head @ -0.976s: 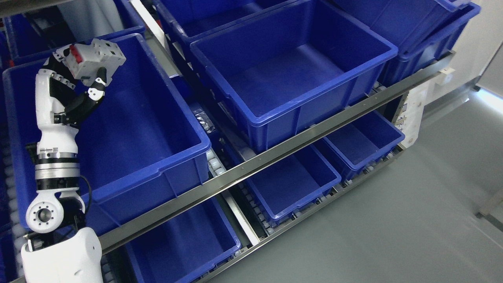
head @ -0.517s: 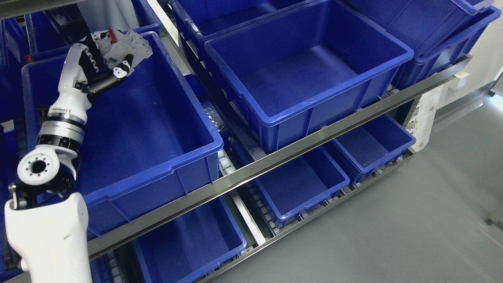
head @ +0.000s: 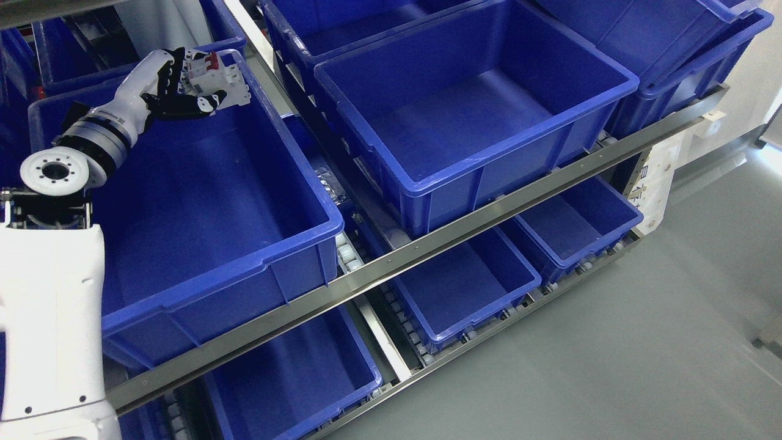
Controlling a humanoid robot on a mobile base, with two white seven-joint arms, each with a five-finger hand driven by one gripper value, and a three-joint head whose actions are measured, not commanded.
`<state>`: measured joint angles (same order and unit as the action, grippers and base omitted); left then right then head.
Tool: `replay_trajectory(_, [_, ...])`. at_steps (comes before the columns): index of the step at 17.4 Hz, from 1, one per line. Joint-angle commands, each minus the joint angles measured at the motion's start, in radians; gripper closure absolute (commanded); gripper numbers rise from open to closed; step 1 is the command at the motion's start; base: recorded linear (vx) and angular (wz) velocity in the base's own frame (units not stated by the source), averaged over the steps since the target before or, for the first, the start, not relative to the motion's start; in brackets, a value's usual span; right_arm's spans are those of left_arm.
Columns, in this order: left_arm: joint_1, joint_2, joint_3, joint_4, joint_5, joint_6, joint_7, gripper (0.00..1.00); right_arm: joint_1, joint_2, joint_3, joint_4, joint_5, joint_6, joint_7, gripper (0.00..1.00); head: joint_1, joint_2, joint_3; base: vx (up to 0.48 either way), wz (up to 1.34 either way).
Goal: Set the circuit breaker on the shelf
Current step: 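Lower the left hand with the breaker into the nearest blue bin, then open the left hand to release the breaker into the bin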
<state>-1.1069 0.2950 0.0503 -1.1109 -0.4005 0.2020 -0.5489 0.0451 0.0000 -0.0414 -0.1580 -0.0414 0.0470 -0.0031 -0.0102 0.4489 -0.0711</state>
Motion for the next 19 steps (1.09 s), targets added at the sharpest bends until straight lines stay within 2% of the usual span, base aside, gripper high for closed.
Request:
replay_trajectory(1, [-0.149, 0.084, -0.203, 0.503, -0.13, -0.056, -0.013, 0.85, -0.001, -0.017, 0.0, 0.0, 0.0, 0.001, 0.0, 0.0, 0.0, 0.0, 0.0, 0.0, 0.0])
replay_trajectory(5, [-0.214, 0.053, -0.329, 0.656, -0.132, -0.088, -0.003, 0.83, -0.001, -0.017, 0.0, 0.0, 0.0, 0.001, 0.0, 0.0, 0.0, 0.0, 0.0, 0.0, 0.0])
replay_trajectory(9, [-0.215, 0.055, -0.369, 0.677, -0.133, -0.092, 0.0, 0.79, -0.001, -0.017, 0.0, 0.0, 0.0, 0.001, 0.0, 0.0, 0.0, 0.0, 0.0, 0.0, 0.0])
replay_trajectory(14, [-0.22, 0.061, -0.374, 0.677, -0.133, -0.092, 0.009, 0.68, 0.001, -0.017, 0.0, 0.0, 0.0, 0.001, 0.0, 0.0, 0.0, 0.0, 0.0, 0.0, 0.0])
replay_trajectory(19, [-0.221, 0.065, -0.377, 0.68, -0.142, -0.09, 0.026, 0.47, -0.001, -0.017, 0.0, 0.0, 0.0, 0.001, 0.0, 0.0, 0.0, 0.0, 0.0, 0.0, 0.0])
